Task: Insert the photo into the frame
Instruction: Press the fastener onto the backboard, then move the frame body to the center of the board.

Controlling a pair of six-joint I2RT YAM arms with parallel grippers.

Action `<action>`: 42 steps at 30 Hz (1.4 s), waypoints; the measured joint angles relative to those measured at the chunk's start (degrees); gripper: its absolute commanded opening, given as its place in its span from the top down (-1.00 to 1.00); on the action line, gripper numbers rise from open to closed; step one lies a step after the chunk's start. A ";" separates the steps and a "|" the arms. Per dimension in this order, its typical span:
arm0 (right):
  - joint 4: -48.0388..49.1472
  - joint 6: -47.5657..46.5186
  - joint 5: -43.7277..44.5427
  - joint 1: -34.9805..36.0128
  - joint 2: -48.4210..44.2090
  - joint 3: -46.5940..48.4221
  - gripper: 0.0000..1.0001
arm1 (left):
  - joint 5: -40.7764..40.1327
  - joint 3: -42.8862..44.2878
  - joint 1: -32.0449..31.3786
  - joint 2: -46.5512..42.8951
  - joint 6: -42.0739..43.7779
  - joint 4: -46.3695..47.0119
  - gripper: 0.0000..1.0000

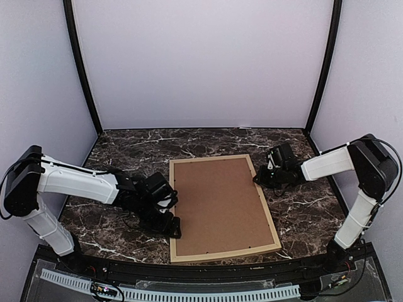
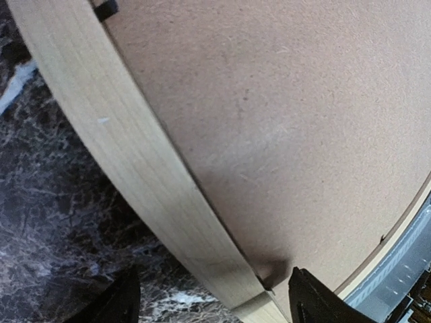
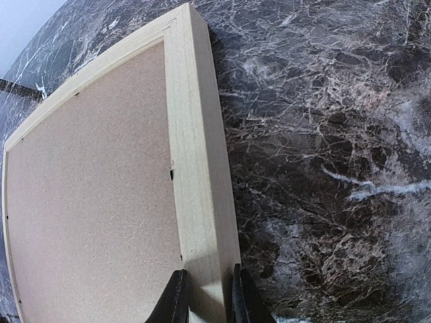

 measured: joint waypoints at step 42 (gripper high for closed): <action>6.10 5.88 -2.89 -7.17 -1.77 -4.92 0.89 | -8.07 4.70 1.46 0.92 1.70 -7.04 -0.69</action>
